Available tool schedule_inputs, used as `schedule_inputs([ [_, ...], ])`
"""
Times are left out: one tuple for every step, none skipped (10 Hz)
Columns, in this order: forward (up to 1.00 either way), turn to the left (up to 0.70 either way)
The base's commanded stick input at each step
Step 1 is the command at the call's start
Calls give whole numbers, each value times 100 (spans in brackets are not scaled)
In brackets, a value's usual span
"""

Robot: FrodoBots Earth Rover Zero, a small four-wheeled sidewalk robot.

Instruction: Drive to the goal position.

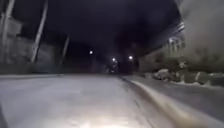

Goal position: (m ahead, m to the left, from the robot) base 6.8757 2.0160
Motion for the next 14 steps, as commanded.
schedule_inputs([
  [70,-22],
  [70,-8],
  [70,0],
  [70,0],
  [70,0],
  [70,0],
  [70,0],
  [70,0],
  [70,0],
  [70,0],
  [70,0],
  [70,0],
  [70,0],
  [70,0],
])
